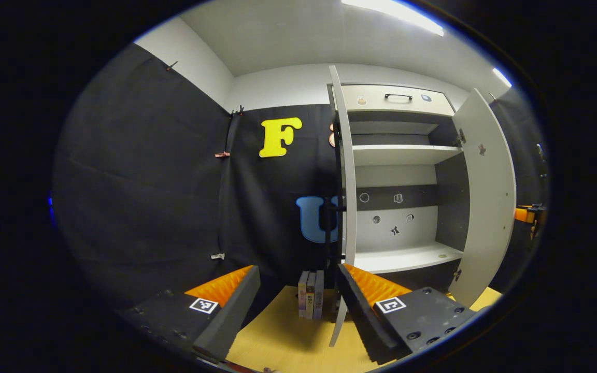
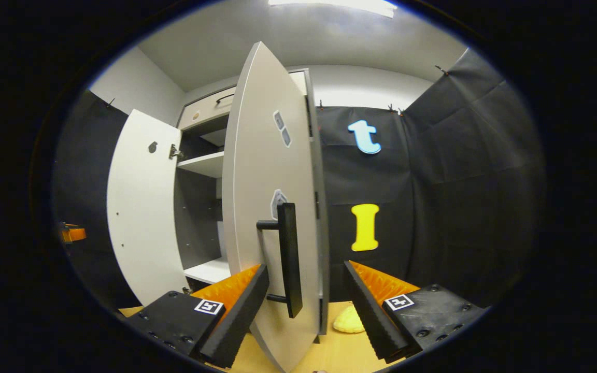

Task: Grasp the bottle in the cabinet with the left hand and place it on the coaster, then close the right door with the right hand and the left door with the left hand.

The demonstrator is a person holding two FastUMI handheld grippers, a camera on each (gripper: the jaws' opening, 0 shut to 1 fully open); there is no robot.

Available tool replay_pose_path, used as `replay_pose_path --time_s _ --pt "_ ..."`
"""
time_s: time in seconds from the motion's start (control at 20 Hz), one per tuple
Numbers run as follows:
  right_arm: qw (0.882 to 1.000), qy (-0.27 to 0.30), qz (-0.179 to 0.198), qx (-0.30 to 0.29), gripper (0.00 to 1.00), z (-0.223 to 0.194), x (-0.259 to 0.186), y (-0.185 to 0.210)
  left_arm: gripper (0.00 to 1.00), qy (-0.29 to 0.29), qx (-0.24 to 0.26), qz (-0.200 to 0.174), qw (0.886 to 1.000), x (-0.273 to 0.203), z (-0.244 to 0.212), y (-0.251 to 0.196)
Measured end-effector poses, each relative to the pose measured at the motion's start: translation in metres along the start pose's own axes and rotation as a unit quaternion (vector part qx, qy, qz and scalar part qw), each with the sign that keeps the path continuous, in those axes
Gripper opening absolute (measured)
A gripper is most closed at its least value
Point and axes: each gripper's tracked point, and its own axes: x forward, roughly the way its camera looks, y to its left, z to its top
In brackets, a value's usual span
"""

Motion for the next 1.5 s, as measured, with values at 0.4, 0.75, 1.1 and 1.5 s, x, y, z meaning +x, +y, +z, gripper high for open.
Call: replay_pose_path --time_s 0.4,0.75,1.1,1.5 --pt "0.999 -0.001 0.036 0.014 0.95 -0.03 0.109 0.096 0.94 -0.013 -0.014 -0.008 1.0 0.02 0.006 0.015" --pt "1.0 -0.013 0.0 -0.003 0.95 -0.038 0.16 0.114 0.94 0.014 -0.012 -0.045 0.999 0.06 -0.016 0.018" --pt "0.999 -0.002 -0.041 -0.001 0.95 -0.042 0.186 0.12 0.94 0.016 -0.021 -0.104 0.994 0.121 -0.02 -0.007" --pt "0.999 -0.015 -0.032 -0.021 0.98 -0.019 0.094 0.115 0.9 0.013 -0.028 -0.138 0.99 0.126 -0.017 -0.035"
